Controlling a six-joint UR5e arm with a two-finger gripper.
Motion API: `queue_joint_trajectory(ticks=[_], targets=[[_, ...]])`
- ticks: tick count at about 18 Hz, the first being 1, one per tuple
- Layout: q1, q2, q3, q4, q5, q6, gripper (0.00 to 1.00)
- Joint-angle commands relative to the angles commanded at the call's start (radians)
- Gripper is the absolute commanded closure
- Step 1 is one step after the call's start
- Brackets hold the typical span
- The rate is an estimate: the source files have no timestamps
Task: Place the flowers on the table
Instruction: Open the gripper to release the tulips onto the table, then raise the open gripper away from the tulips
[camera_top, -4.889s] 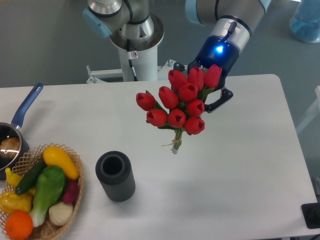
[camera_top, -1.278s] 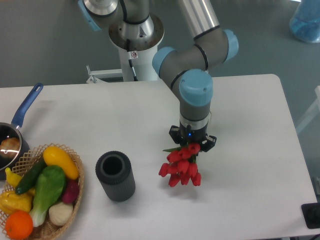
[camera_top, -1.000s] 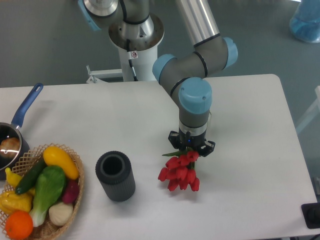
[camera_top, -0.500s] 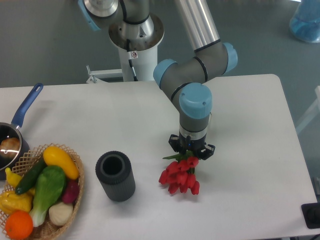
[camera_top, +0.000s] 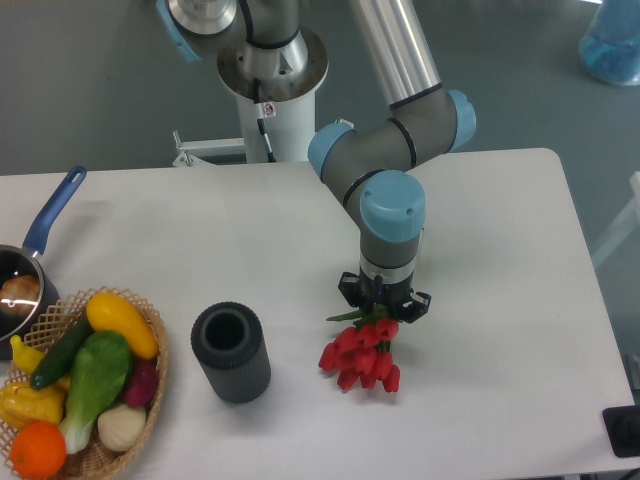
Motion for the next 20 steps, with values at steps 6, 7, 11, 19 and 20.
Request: queue_joint_trajectory(ticks=[6,7,11,19,20], targets=[[0.006,0.024,0.038,-0.002,0.003,-0.006,0.00],[0.008,0.046,0.038,-0.002,0.002,-0.009,0.00],[0.029,0.133,0.035,0.002,-0.008,-0.162,0.00],[0.046,0.221,0.074,0.017,-0.066,-0.169,0.00],[0.049,0.224,0.075,0.017,-0.064,-0.169,0.00]])
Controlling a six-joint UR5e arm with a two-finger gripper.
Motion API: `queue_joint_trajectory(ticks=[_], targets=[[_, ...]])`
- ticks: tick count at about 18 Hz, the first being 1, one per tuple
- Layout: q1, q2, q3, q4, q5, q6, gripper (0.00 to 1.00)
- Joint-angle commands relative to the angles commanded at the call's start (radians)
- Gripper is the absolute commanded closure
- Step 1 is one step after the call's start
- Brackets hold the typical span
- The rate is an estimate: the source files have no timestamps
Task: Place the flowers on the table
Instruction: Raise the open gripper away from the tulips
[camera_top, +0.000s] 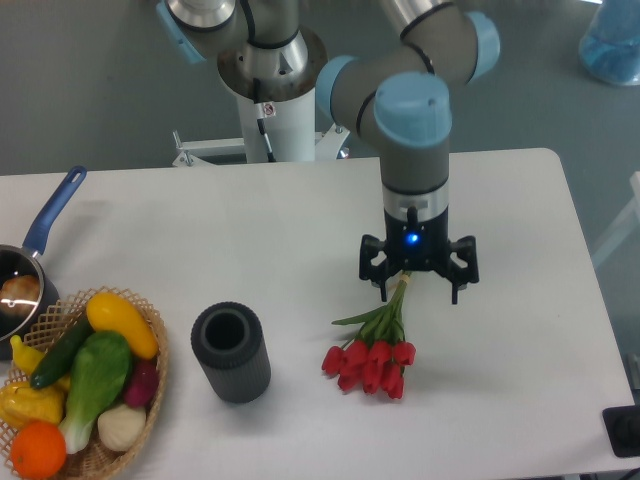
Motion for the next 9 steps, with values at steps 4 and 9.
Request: queue_joint_trajectory(ticks=[4,9], targets=[[0.020,0.017,0.000,-0.002,0.000,0.020,0.00],[0.020,0.018,0.000,0.000,0.000,0.023,0.00]])
